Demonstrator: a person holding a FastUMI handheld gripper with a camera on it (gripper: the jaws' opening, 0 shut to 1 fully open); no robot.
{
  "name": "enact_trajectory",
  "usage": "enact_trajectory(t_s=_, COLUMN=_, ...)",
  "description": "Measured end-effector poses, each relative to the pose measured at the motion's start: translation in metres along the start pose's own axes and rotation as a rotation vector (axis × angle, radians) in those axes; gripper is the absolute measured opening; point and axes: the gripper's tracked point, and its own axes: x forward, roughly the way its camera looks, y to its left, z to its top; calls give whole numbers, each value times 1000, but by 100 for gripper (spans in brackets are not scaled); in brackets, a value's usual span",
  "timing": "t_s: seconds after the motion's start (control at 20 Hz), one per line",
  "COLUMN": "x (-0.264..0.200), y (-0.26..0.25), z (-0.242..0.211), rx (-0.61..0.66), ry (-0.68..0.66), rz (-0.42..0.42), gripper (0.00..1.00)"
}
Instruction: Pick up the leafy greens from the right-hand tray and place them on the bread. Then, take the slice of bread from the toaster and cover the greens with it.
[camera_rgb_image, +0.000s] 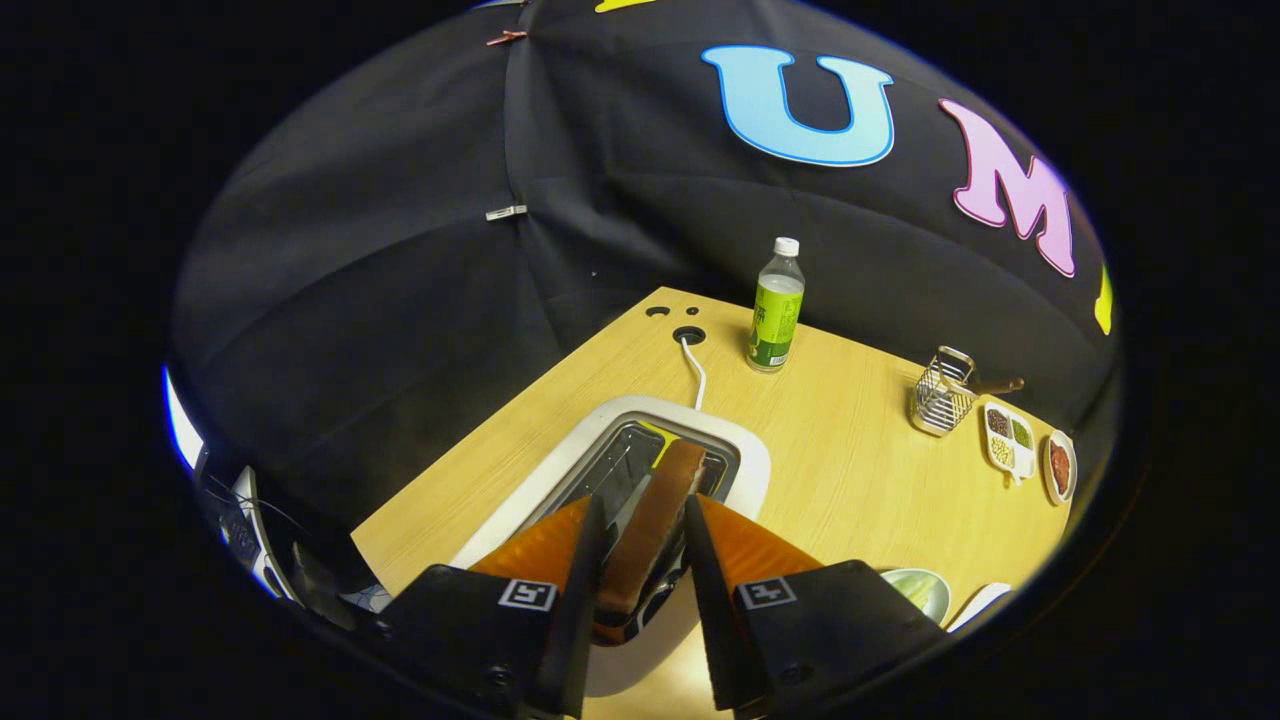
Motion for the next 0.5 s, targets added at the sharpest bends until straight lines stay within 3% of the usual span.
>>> enact_trajectory(t_s=0.2, x=-2, y=-2, z=-5, rx=89, ry=38, rz=-4, gripper=23)
enact_trajectory(t_s=0.5, x=-20, y=-4, z=20, rx=133, ry=-23, rz=88, gripper=12)
